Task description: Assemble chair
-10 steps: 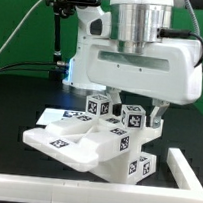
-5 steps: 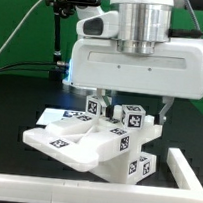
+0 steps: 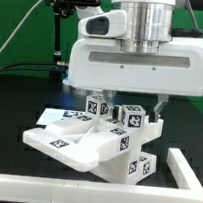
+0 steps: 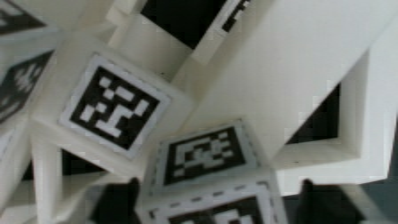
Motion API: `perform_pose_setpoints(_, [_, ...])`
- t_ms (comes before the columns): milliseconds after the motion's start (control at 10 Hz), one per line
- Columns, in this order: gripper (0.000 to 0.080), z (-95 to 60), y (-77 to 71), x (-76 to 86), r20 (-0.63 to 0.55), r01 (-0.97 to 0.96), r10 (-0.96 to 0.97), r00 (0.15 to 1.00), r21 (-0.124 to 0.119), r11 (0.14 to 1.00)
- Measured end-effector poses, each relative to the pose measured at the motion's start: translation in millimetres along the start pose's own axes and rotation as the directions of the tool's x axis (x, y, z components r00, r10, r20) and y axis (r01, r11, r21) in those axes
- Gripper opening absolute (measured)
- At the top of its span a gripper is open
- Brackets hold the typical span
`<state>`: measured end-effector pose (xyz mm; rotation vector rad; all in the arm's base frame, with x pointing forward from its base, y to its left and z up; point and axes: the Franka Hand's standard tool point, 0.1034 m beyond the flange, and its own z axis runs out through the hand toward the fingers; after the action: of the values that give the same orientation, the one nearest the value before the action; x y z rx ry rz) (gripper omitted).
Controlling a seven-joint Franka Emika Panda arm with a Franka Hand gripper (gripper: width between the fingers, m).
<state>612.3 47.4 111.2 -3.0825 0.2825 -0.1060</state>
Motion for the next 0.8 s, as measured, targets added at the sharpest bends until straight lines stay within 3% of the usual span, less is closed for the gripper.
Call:
perform_pose_setpoints(100, [0.04,0.0,-0.1,-0.1,0.0,-0.082,0.082,0.997,0.0,0.997])
perform_pose_setpoints(200, [0.0282,0.1,-0.1,-0.1,0.0,-0.139,0.139,0.99,0.001,0.99])
perform_pose_setpoints(500, [0.0282,0.1,-1.8,-0.5,0.001,-0.392,0.392,0.92,0.001,0.92])
perform_pose_setpoints(800, [0.0282,0.2,-3.9,-0.8,0.0,-0.636,0.636,0.772,0.003,0.772])
